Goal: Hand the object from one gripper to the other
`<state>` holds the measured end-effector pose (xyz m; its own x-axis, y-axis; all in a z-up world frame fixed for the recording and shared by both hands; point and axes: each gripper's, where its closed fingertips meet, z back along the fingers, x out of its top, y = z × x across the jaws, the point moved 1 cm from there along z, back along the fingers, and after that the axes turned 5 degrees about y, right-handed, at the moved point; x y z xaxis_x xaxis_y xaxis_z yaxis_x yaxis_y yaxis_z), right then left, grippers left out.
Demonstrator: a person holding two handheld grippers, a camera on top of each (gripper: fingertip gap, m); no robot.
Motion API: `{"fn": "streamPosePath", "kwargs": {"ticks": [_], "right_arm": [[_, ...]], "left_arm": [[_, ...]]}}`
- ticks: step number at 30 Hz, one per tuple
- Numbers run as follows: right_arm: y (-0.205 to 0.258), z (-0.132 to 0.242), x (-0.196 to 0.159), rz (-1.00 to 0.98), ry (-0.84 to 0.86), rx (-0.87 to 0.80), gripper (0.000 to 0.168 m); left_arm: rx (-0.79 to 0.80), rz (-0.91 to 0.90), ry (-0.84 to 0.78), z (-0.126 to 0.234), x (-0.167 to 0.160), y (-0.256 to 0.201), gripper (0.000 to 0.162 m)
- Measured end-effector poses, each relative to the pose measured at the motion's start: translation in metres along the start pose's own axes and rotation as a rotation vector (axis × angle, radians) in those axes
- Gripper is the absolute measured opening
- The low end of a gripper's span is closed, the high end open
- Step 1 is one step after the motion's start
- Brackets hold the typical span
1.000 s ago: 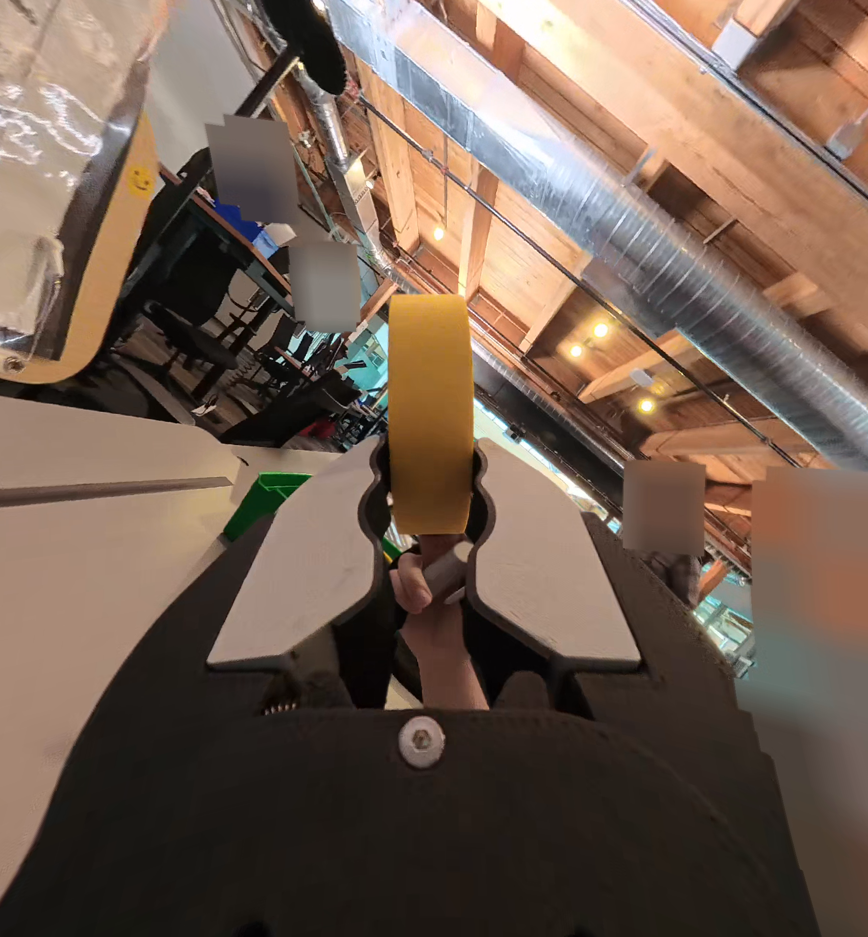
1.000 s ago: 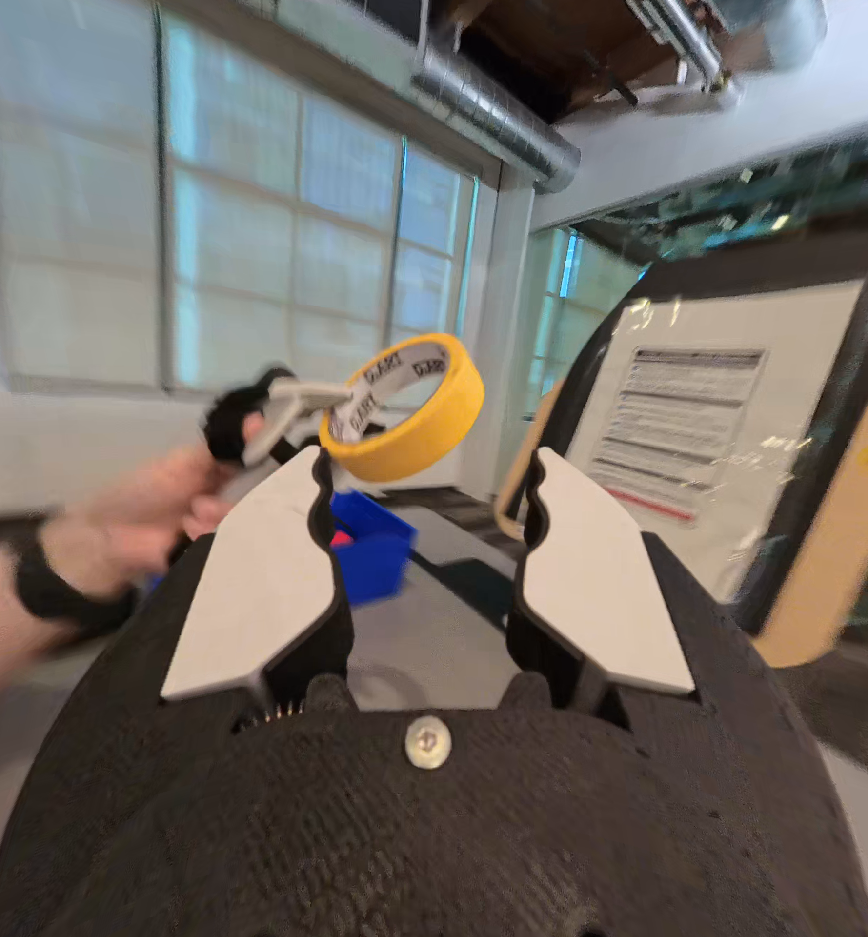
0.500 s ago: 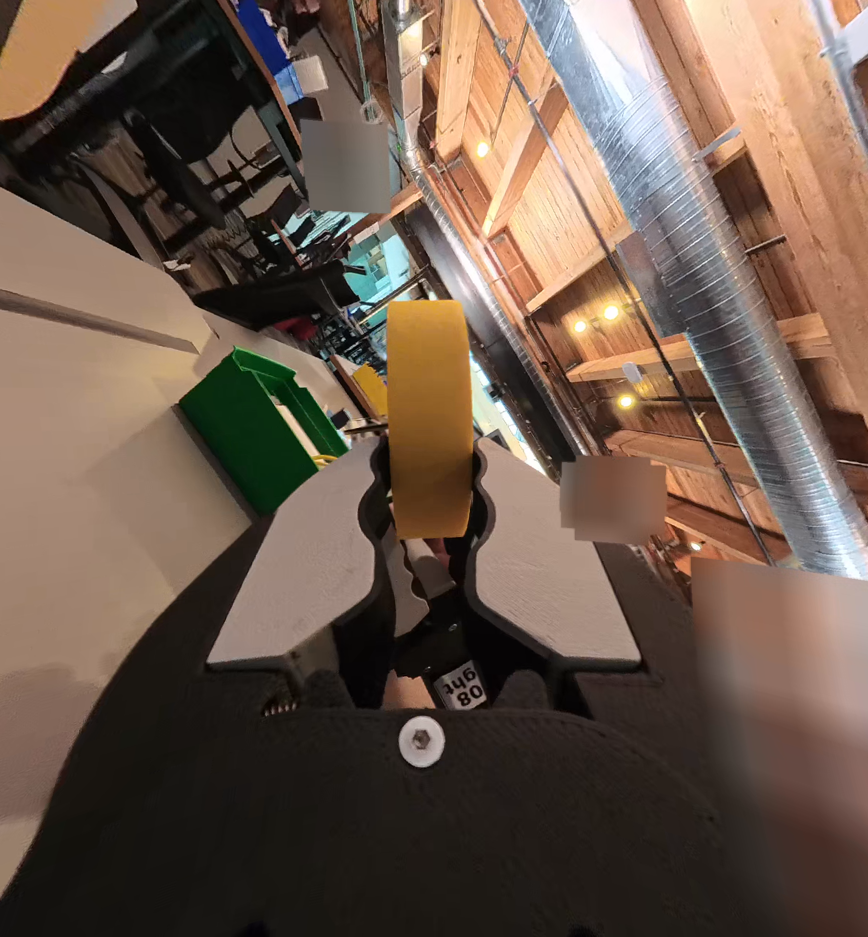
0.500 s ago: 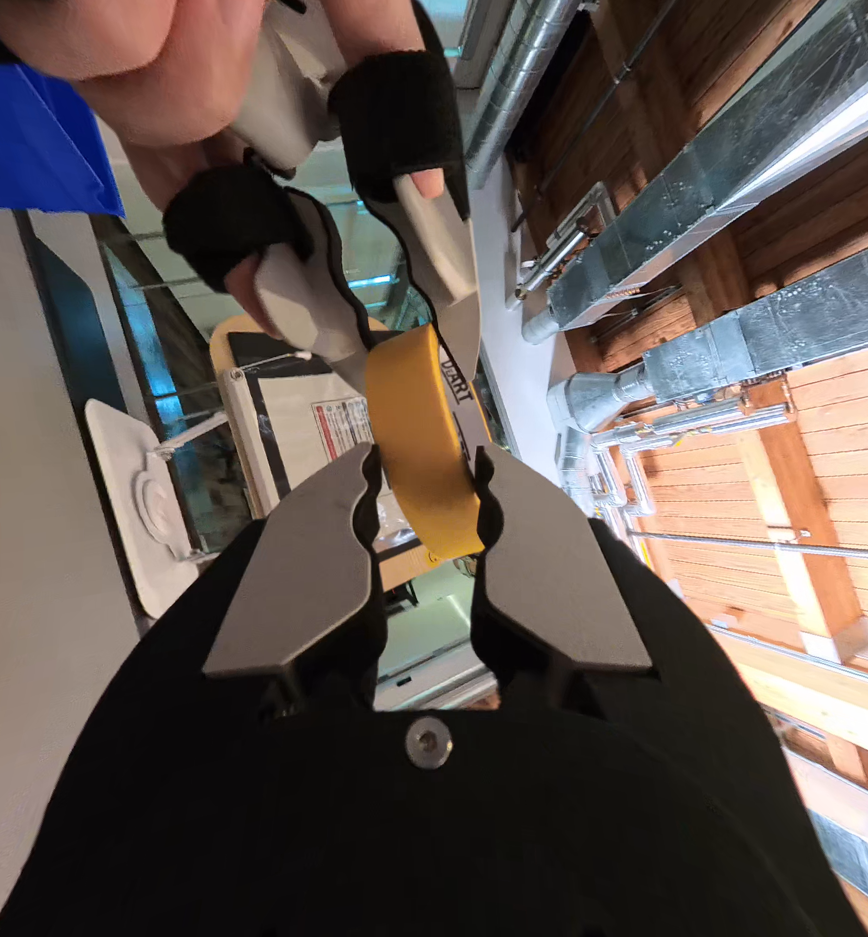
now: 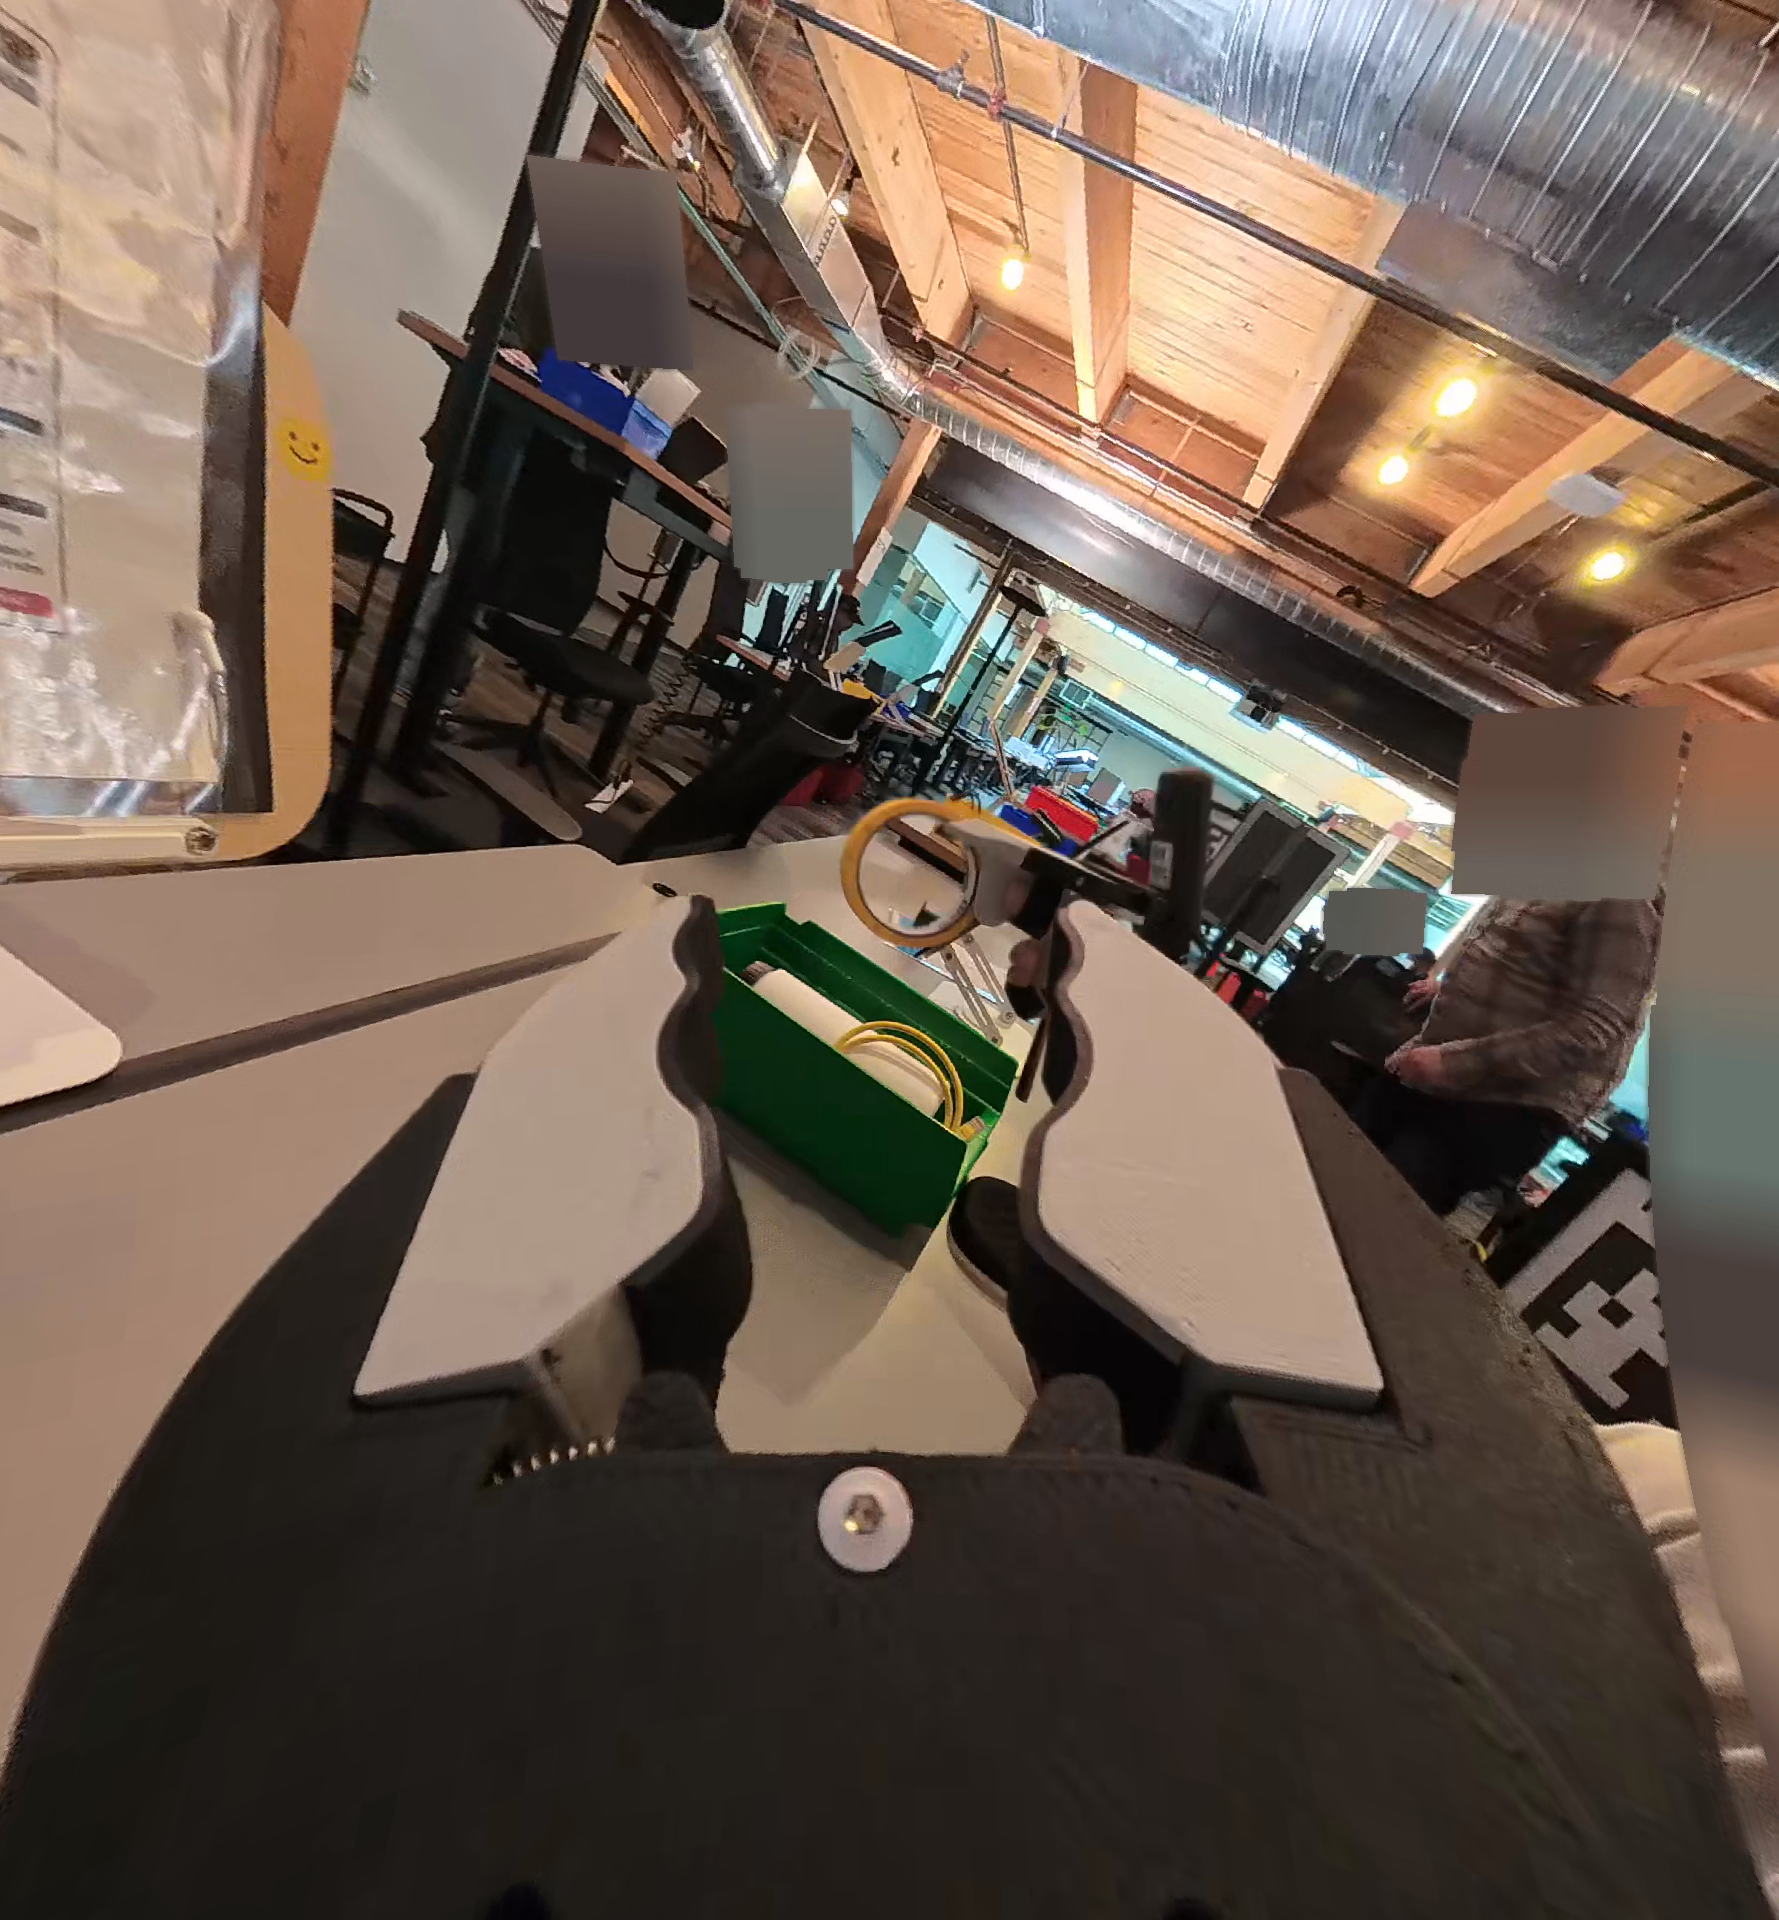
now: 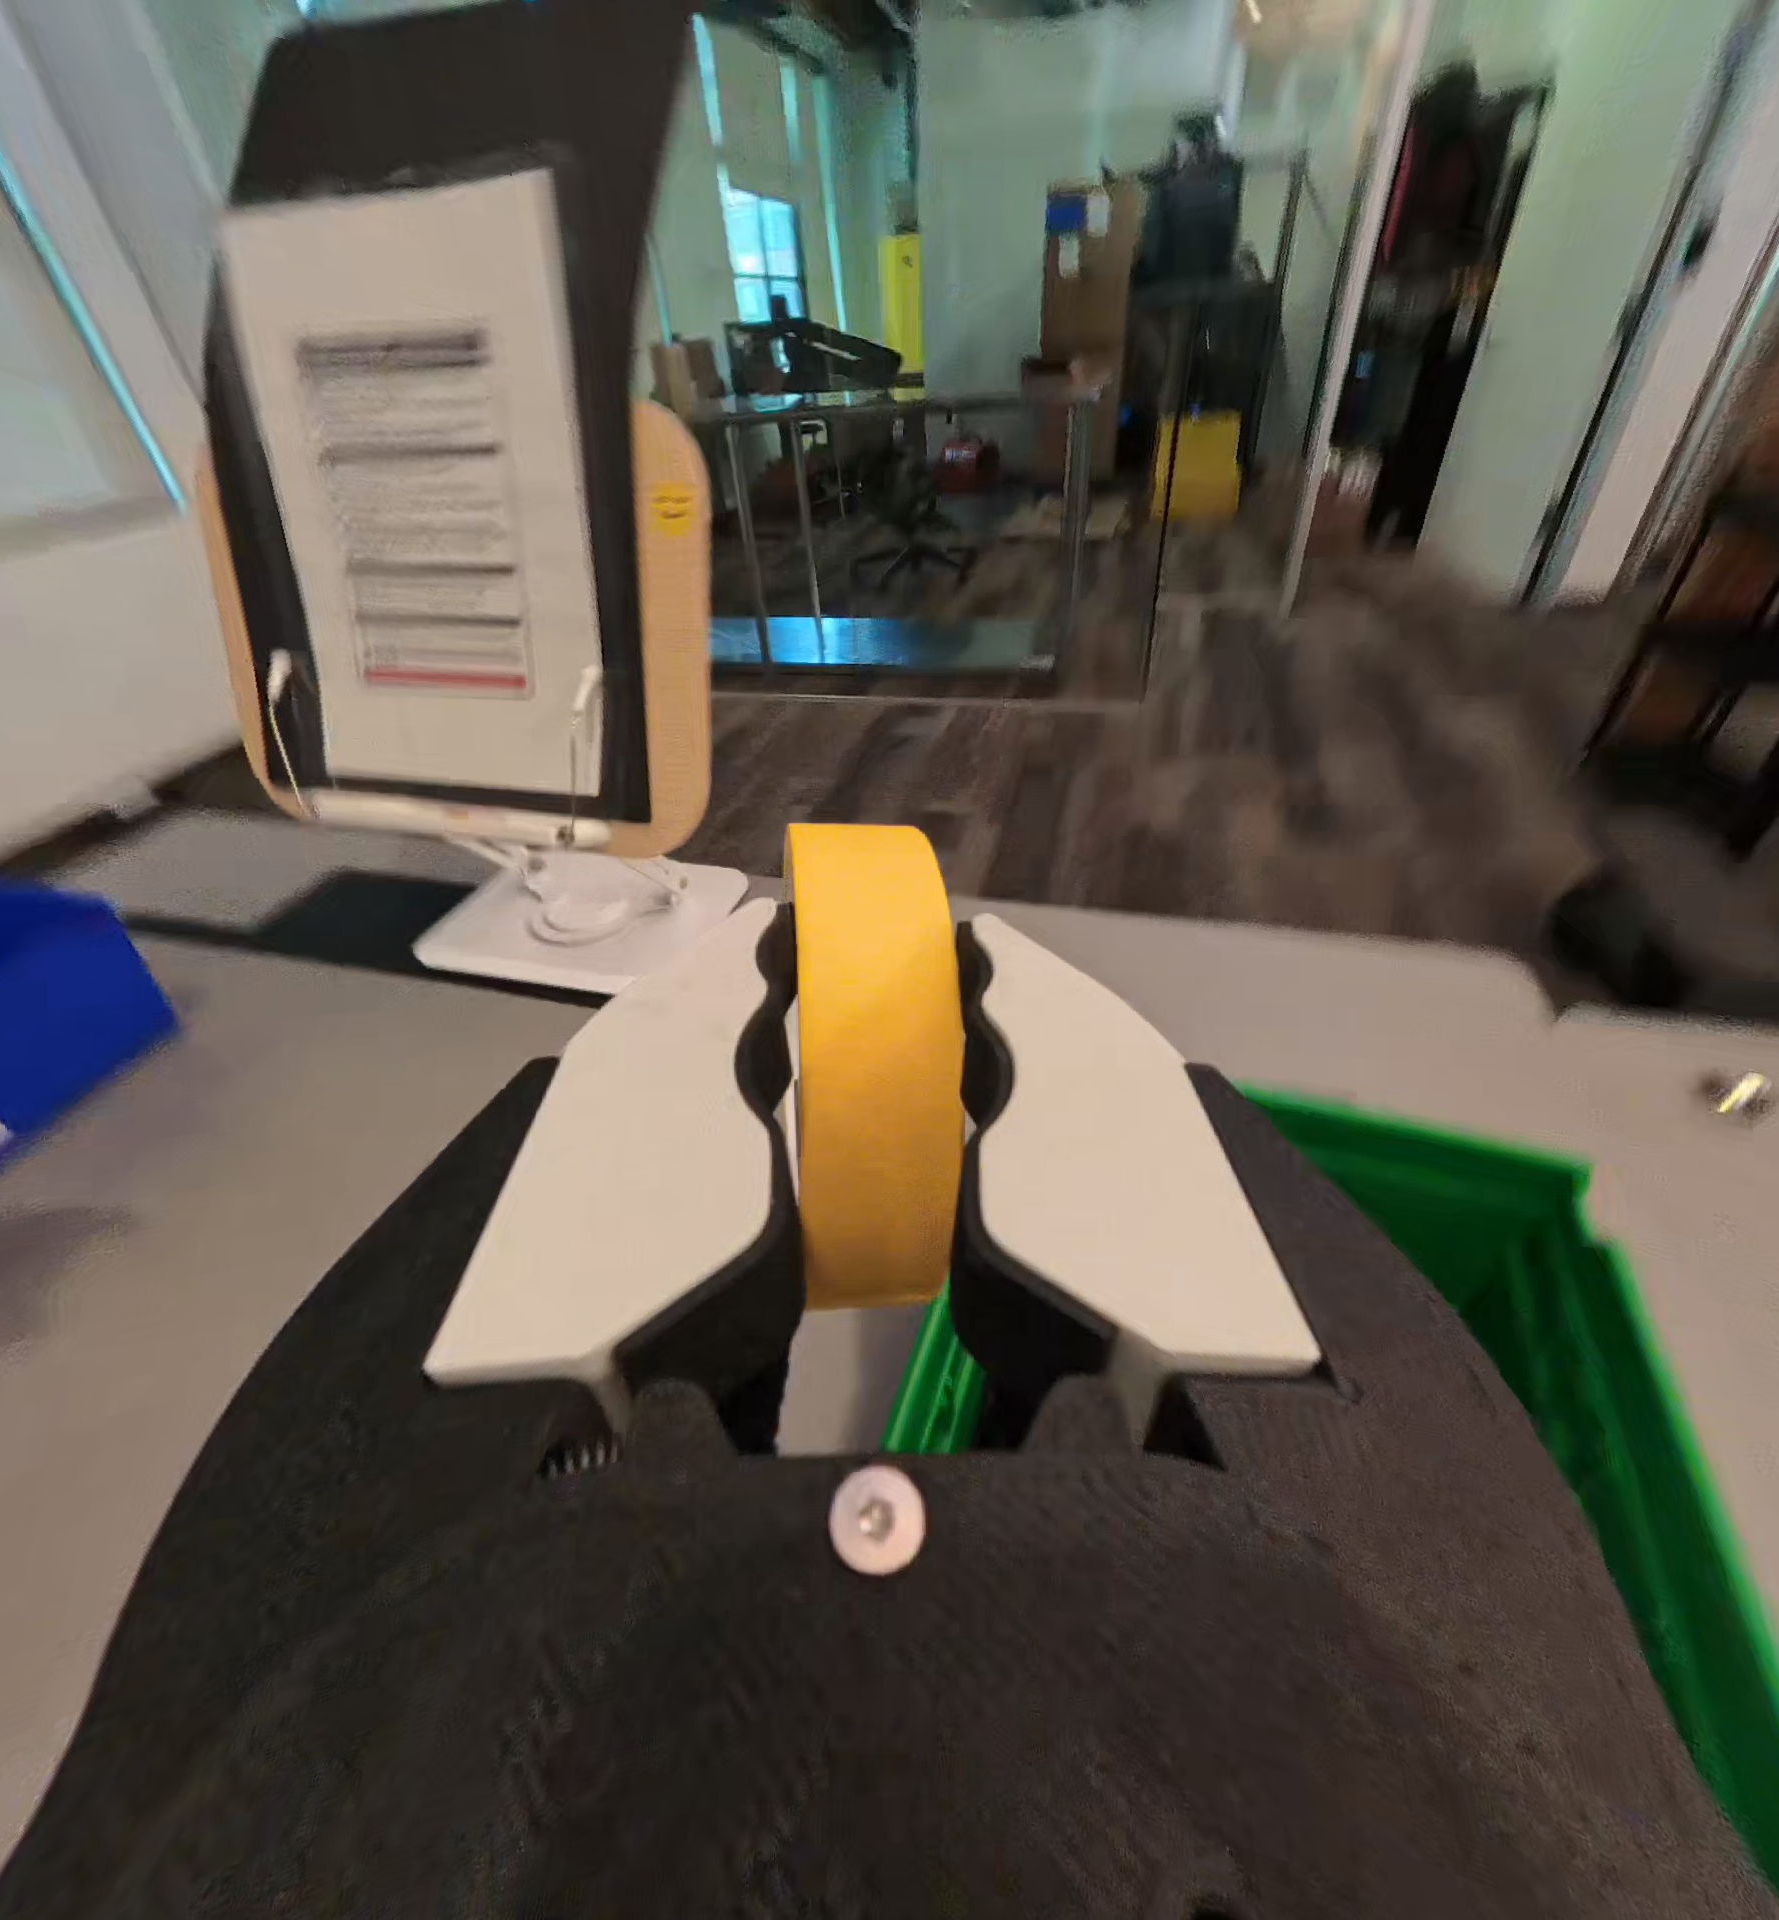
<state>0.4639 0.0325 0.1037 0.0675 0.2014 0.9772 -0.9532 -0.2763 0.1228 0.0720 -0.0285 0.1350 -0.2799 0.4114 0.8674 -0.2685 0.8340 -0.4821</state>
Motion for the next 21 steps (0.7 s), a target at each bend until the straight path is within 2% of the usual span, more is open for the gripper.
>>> {"fn": "streamPosePath", "kwargs": {"ticks": [2, 5, 8, 10, 13, 15, 17, 19, 21], "right_arm": [[-0.039, 0.003, -0.028, -0.234, 0.095, 0.032, 0.030], [-0.068, -0.001, -0.087, -0.419, 0.335, 0.088, 0.030], [-0.079, -0.002, -0.143, -0.453, 0.599, 0.047, 0.030], [-0.084, -0.004, -0.160, -0.396, 0.698, -0.014, 0.031], [-0.090, -0.008, -0.147, -0.348, 0.653, -0.103, 0.042], [-0.101, -0.003, -0.123, -0.233, 0.560, -0.229, 0.053], [-0.106, 0.007, -0.085, -0.105, 0.403, -0.341, 0.062], [-0.093, 0.019, -0.040, -0.006, 0.200, -0.373, 0.063], [-0.064, 0.030, 0.004, 0.057, -0.034, -0.328, 0.063]], "left_arm": [[0.008, 0.000, 0.003, 0.006, 0.004, 0.001, 0.059], [-0.002, 0.016, 0.018, 0.014, 0.007, 0.000, 0.058], [0.015, 0.005, 0.022, 0.022, 0.011, 0.000, 0.057], [0.056, -0.025, 0.039, 0.030, 0.014, 0.002, 0.057], [0.229, -0.116, 0.110, 0.052, 0.016, 0.017, 0.056], [0.466, -0.212, 0.189, 0.080, 0.018, 0.039, 0.055], [0.786, -0.304, 0.264, 0.124, 0.022, 0.066, 0.055], [1.068, -0.356, 0.349, 0.172, 0.024, 0.088, 0.055], [1.199, -0.351, 0.416, 0.203, 0.021, 0.103, 0.055]]}}
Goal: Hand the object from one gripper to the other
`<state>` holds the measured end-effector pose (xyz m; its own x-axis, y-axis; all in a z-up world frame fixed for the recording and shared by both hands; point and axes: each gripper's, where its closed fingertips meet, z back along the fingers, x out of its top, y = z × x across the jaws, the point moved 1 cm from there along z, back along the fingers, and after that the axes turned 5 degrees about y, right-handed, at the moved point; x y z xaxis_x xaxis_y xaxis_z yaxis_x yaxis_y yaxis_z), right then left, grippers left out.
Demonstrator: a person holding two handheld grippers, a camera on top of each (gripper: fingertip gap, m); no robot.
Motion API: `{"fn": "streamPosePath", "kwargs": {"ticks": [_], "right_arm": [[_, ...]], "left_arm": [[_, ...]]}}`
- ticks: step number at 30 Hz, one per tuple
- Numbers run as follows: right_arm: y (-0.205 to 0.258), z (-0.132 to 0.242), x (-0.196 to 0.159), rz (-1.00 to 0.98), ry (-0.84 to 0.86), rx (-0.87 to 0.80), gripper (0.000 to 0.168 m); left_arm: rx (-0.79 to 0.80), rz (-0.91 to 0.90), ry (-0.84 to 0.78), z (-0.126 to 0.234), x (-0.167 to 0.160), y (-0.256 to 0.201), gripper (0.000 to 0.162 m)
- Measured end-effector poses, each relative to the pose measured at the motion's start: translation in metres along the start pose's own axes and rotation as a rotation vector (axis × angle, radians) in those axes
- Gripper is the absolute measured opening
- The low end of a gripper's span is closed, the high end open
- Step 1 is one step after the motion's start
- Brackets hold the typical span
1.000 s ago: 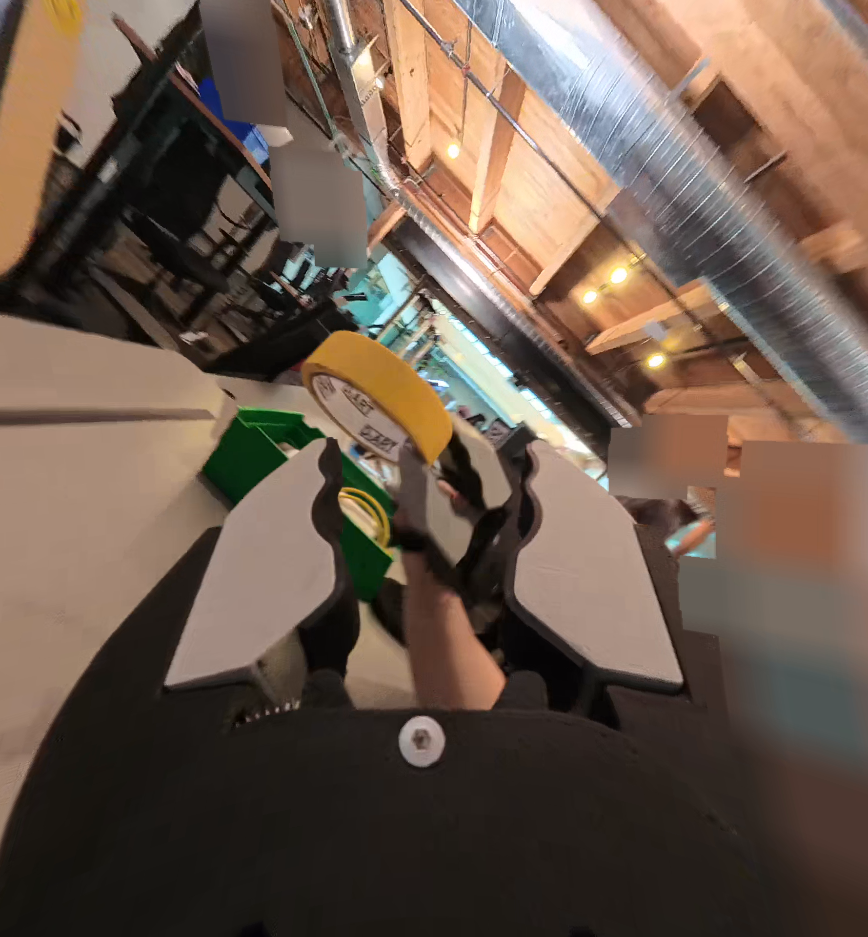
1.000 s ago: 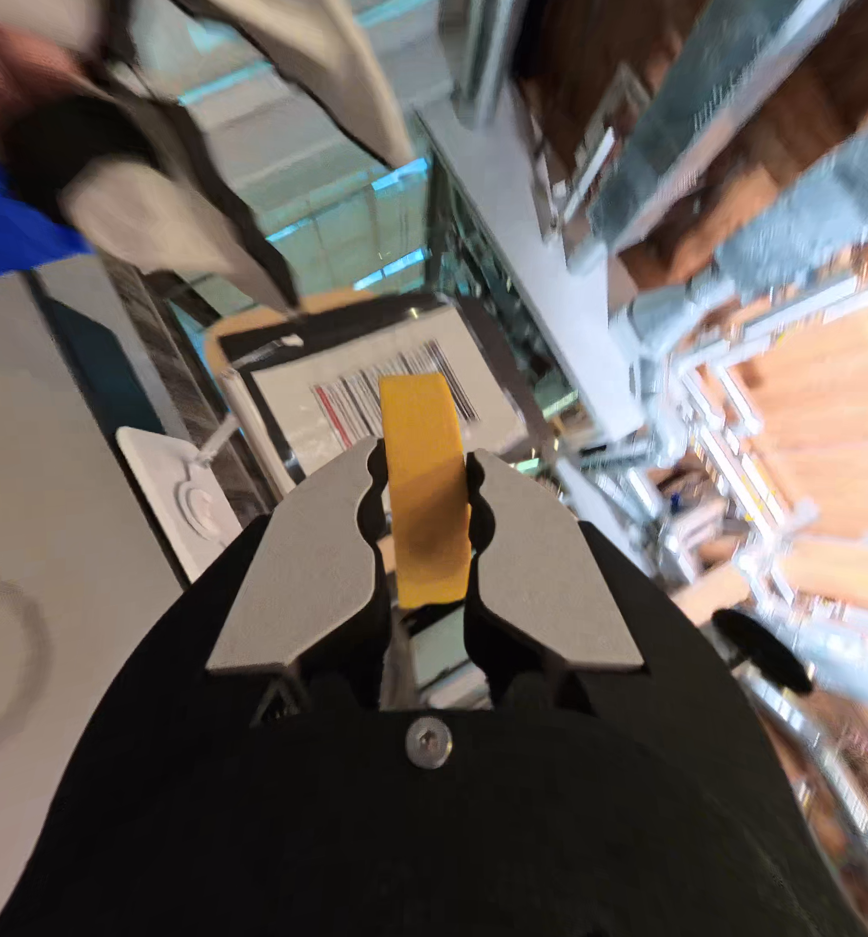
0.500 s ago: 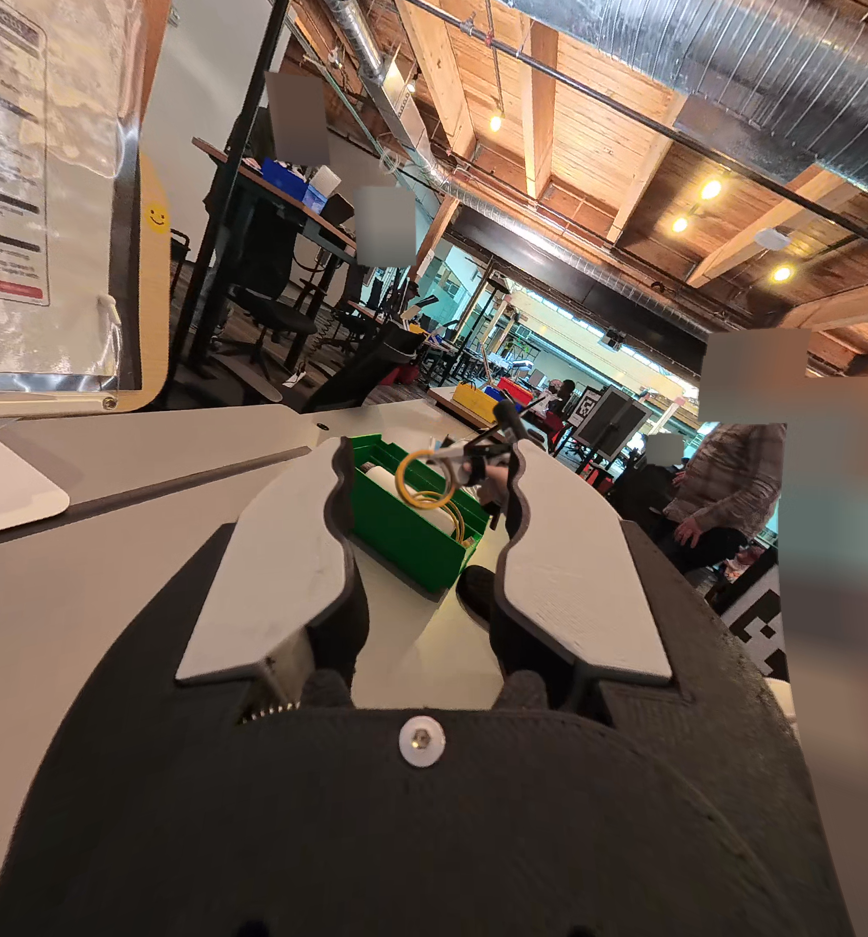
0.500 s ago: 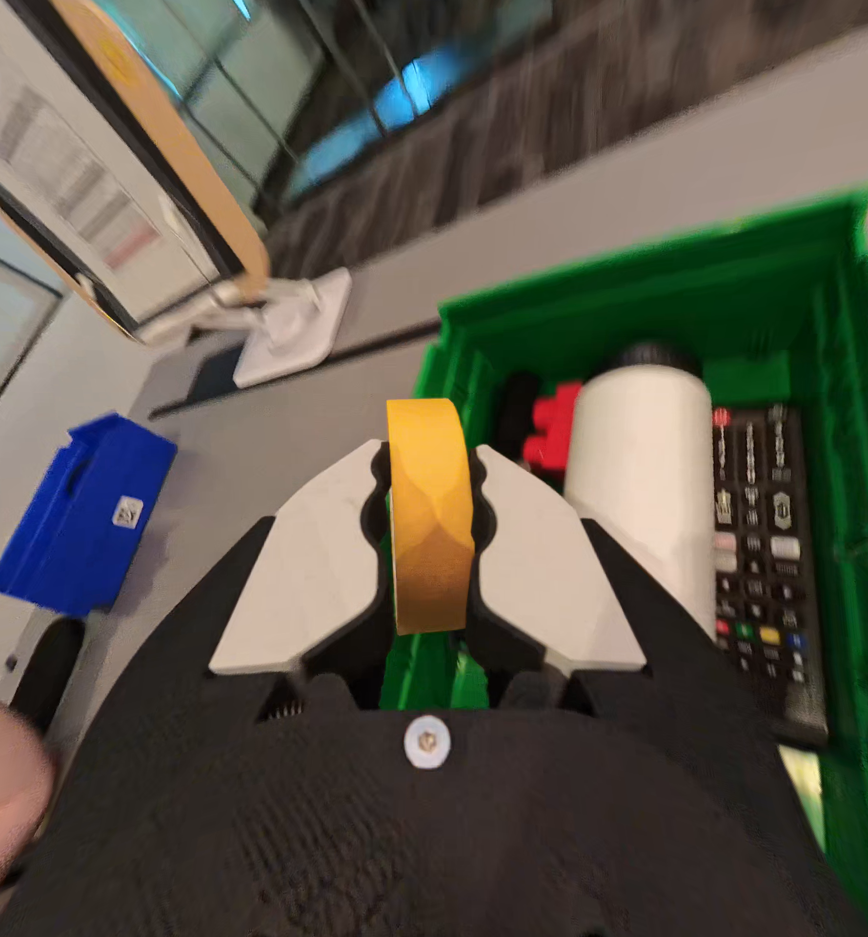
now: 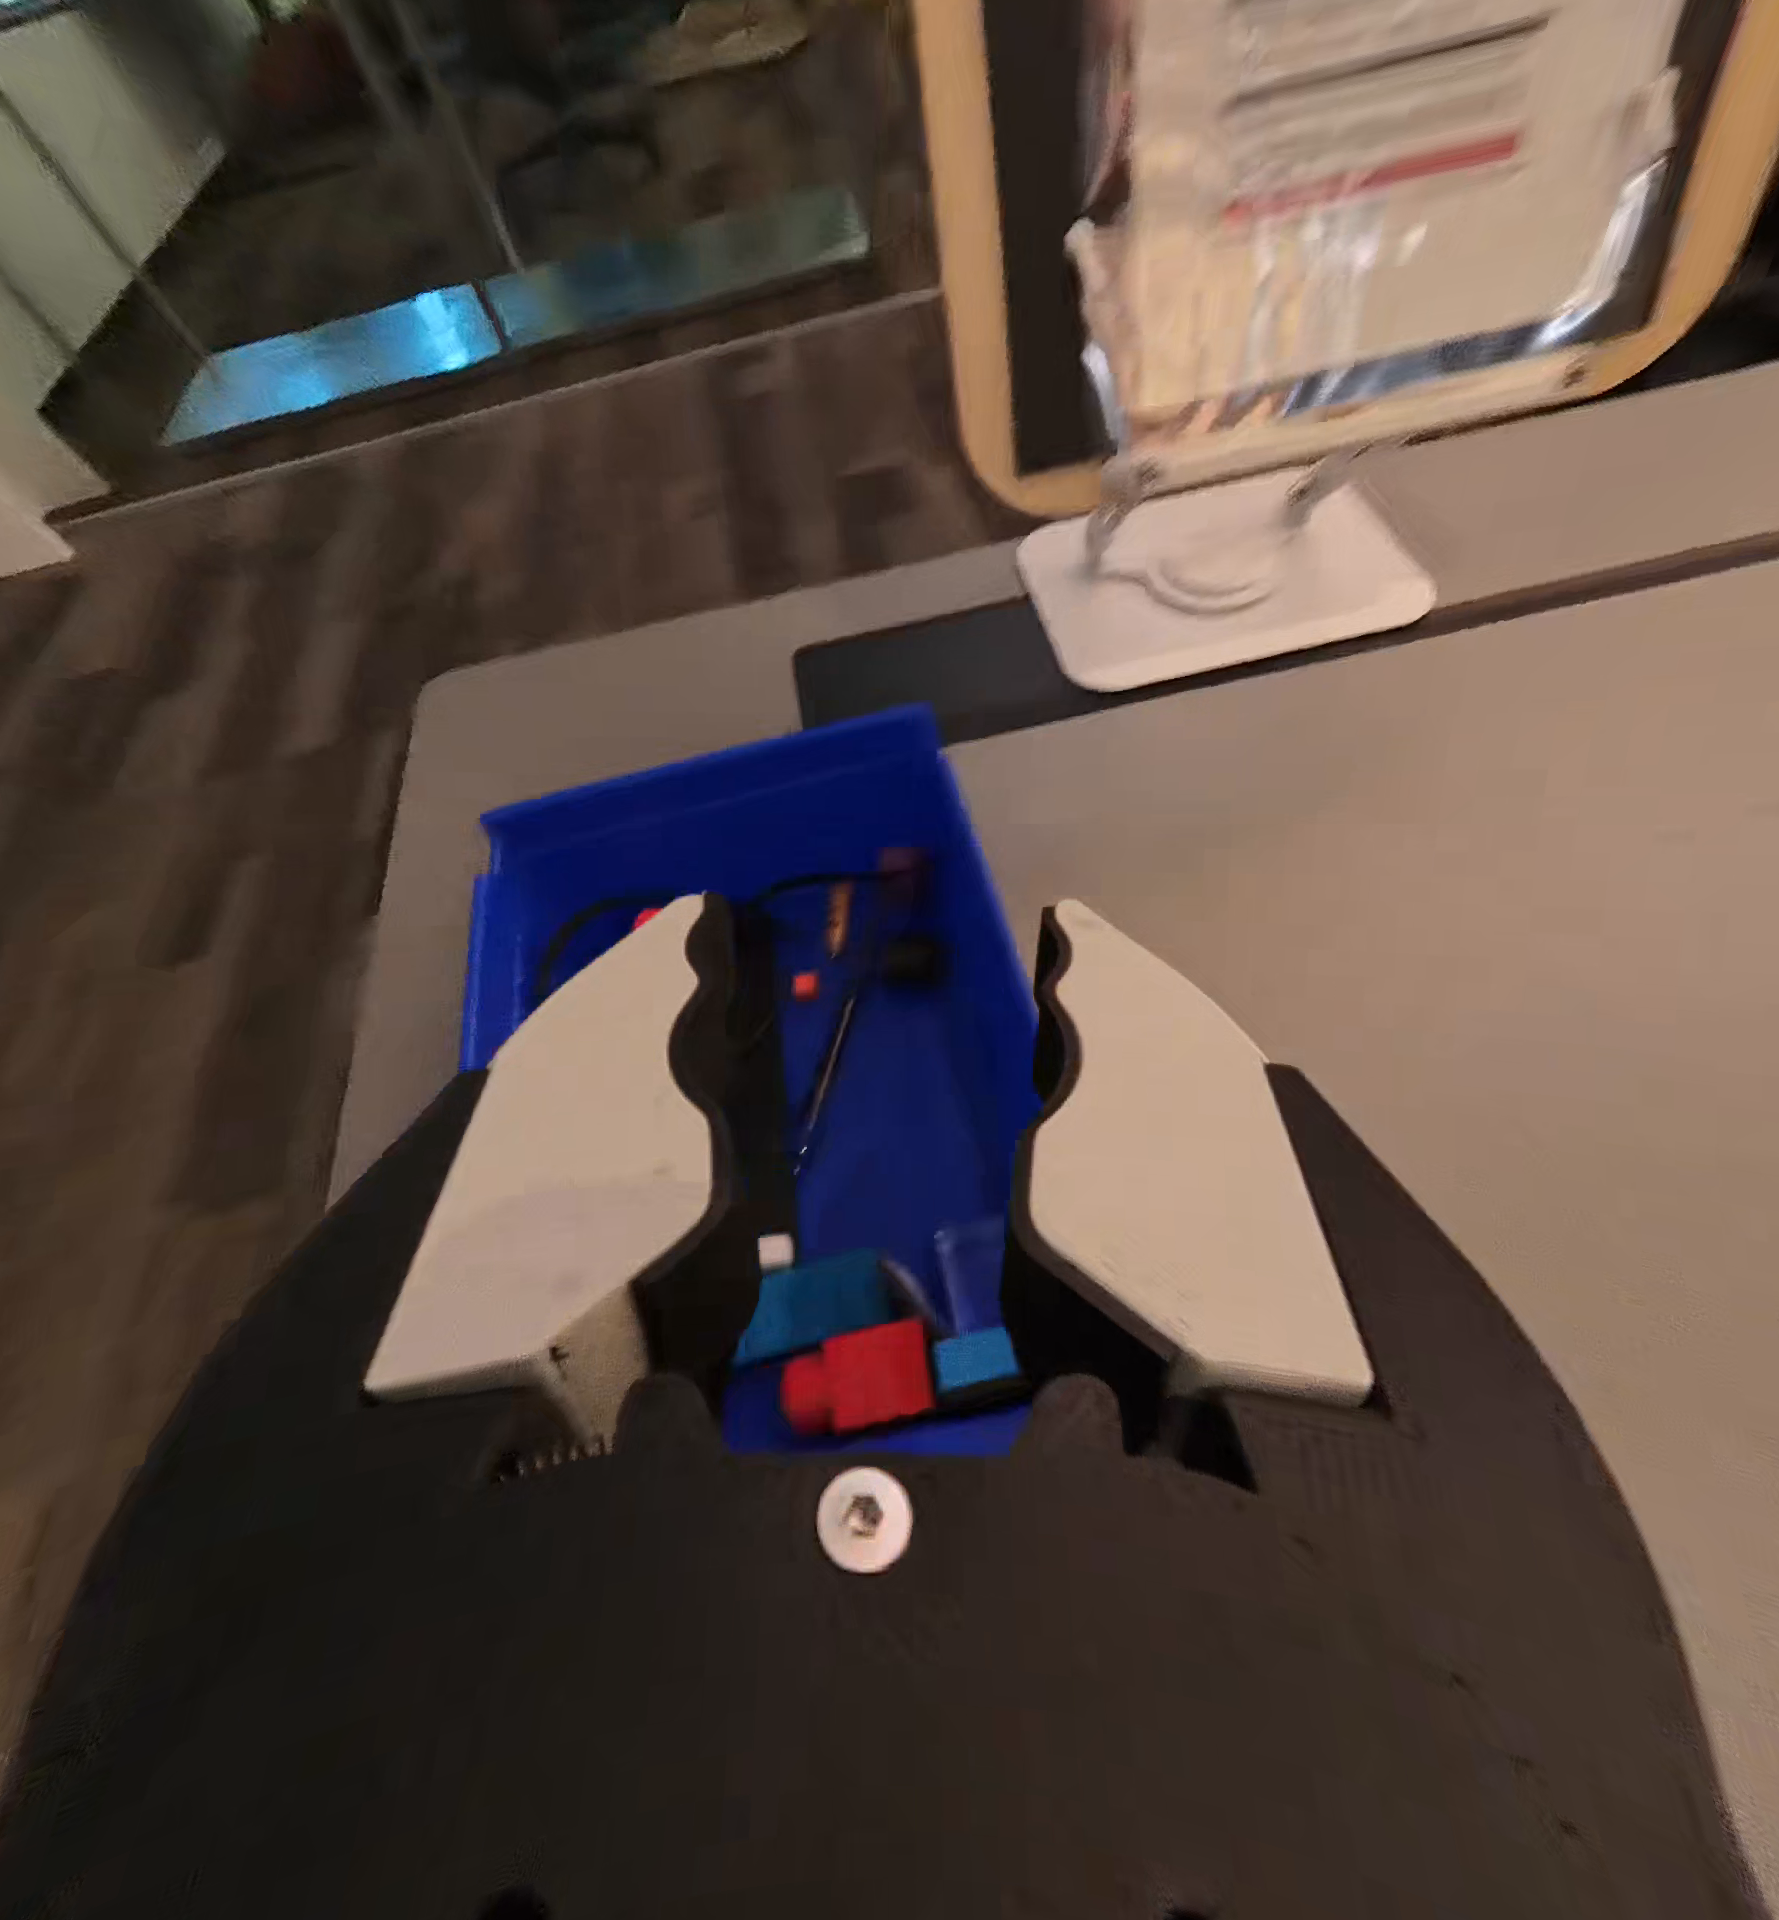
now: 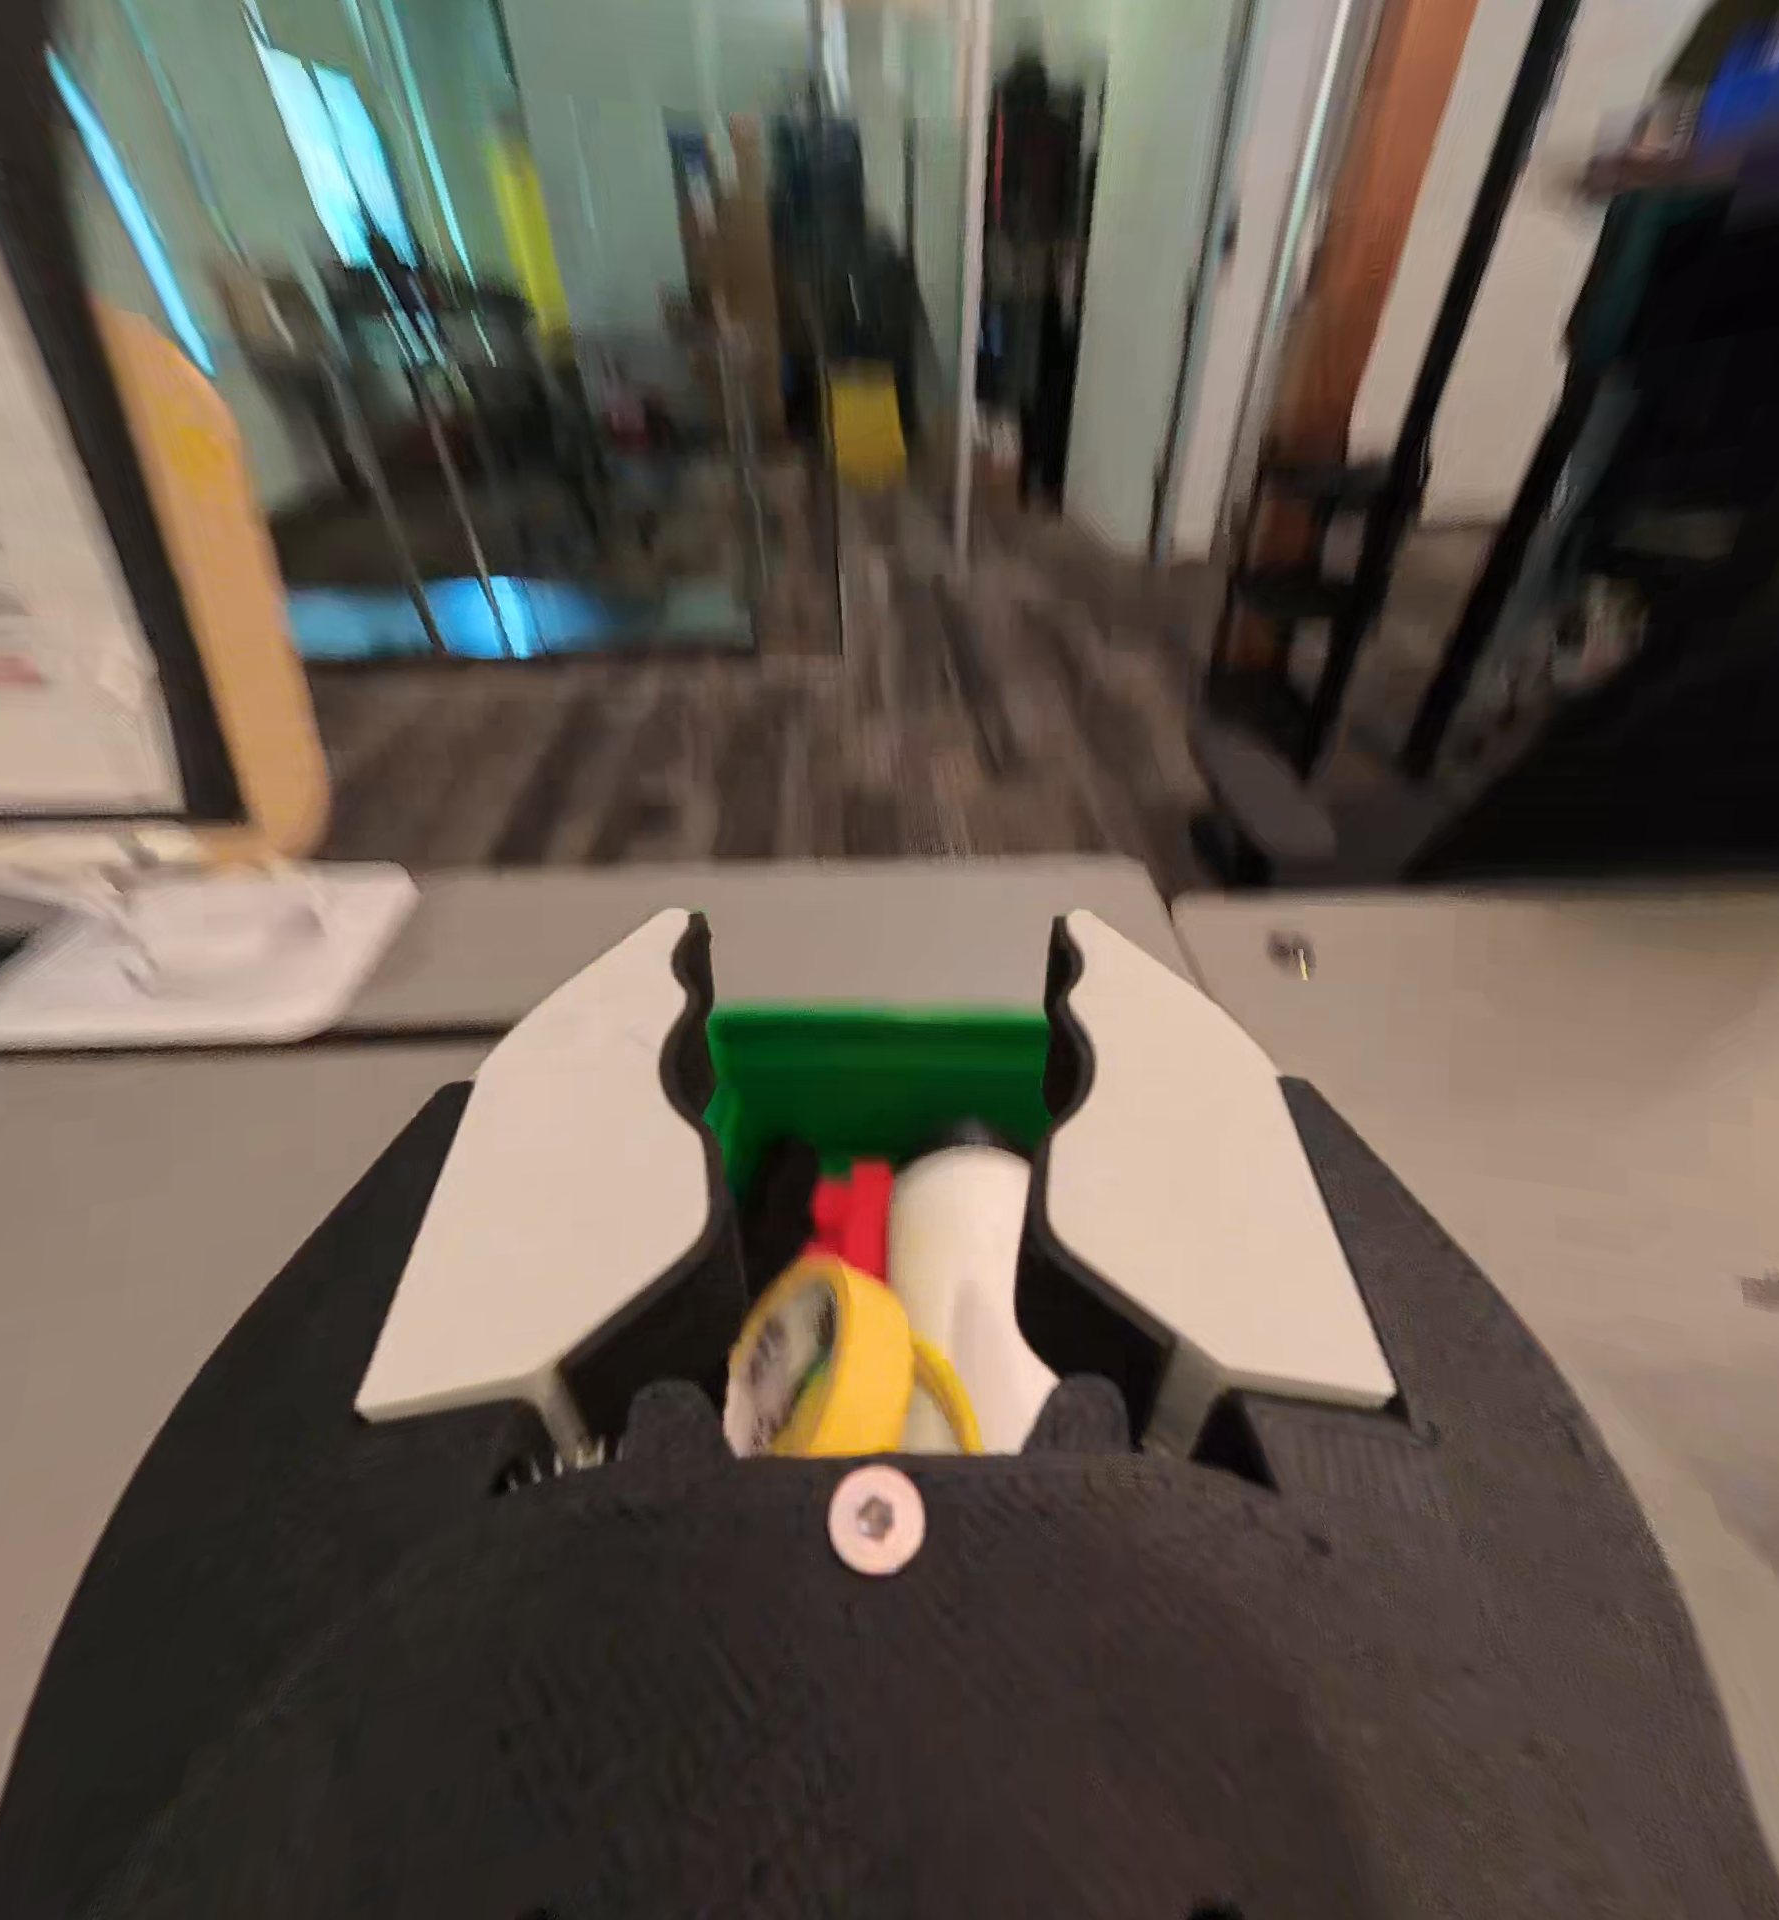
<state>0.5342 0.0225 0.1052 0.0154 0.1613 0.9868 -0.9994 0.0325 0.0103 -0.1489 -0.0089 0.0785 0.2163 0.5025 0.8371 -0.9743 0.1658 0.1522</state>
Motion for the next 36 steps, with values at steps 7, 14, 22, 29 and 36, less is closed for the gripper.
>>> {"fn": "streamPosePath", "kwargs": {"ticks": [7, 14, 22, 29, 36], "right_arm": [[0.082, 0.061, 0.076, 0.031, -0.457, 0.194, 0.055], [0.122, 0.044, 0.065, 0.096, -0.369, 0.290, 0.053], [0.141, 0.025, 0.048, 0.124, -0.246, 0.353, 0.054], [0.146, 0.019, 0.042, 0.152, -0.210, 0.349, 0.054], [0.148, 0.013, 0.036, 0.176, -0.173, 0.341, 0.054]], "left_arm": [[0.070, 0.062, 0.285, -0.053, -0.061, 0.051, 0.048], [-0.116, 0.050, 0.675, -0.096, -0.134, 0.031, 0.038], [-0.356, 0.037, 0.919, -0.077, -0.168, -0.015, 0.050], [-0.350, 0.095, 1.011, -0.091, -0.174, -0.026, 0.043], [-0.261, 0.033, 1.065, -0.088, -0.173, -0.029, 0.048]]}}
